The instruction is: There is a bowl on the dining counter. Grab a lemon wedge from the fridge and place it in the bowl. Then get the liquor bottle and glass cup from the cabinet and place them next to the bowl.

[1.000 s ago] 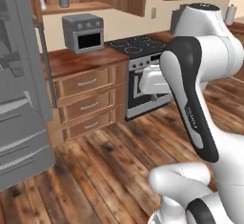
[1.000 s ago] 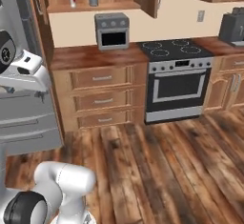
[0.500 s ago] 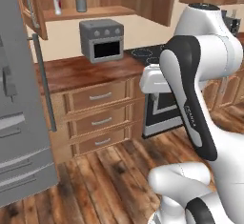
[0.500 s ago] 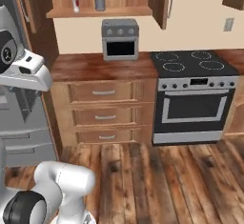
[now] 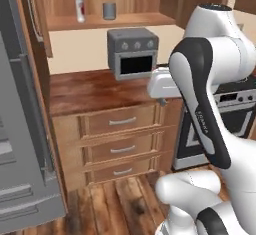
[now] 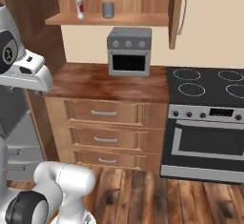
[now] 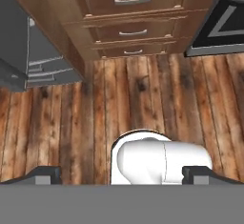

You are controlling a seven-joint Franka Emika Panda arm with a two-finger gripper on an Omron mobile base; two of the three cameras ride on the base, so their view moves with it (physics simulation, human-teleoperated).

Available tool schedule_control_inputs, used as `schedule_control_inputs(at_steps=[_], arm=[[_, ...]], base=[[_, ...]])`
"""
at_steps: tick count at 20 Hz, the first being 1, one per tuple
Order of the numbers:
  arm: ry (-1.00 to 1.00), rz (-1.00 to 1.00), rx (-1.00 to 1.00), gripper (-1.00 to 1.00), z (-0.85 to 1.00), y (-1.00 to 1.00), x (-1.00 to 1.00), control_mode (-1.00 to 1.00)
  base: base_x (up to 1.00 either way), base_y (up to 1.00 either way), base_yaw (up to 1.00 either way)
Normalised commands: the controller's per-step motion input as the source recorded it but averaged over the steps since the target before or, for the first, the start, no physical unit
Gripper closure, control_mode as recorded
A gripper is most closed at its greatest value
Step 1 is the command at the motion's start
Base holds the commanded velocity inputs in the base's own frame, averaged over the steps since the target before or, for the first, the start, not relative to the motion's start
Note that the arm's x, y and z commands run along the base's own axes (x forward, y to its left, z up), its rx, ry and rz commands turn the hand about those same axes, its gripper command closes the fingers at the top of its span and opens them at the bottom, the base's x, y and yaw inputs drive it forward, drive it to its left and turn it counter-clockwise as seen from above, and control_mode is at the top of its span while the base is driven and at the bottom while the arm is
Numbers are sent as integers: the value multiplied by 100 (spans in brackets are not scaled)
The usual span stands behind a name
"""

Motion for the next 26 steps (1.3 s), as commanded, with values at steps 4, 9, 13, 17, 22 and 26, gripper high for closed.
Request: schedule_control_inputs(at_steps=[4, 9, 13, 17, 22, 26], arm=[[0, 0, 0, -100, 0, 0, 0, 100], [0, 0, 0, -100, 0, 0, 0, 100], [0, 0, 0, -100, 0, 0, 0, 100], [0, 0, 0, -100, 0, 0, 0, 100], [0, 0, 0, -100, 0, 0, 0, 100], [0, 0, 0, -100, 0, 0, 0, 100]], base=[[100, -34, 27], [97, -25, 27], [97, -16, 25], [89, -7, 21], [92, 0, 15], [46, 1, 7]])
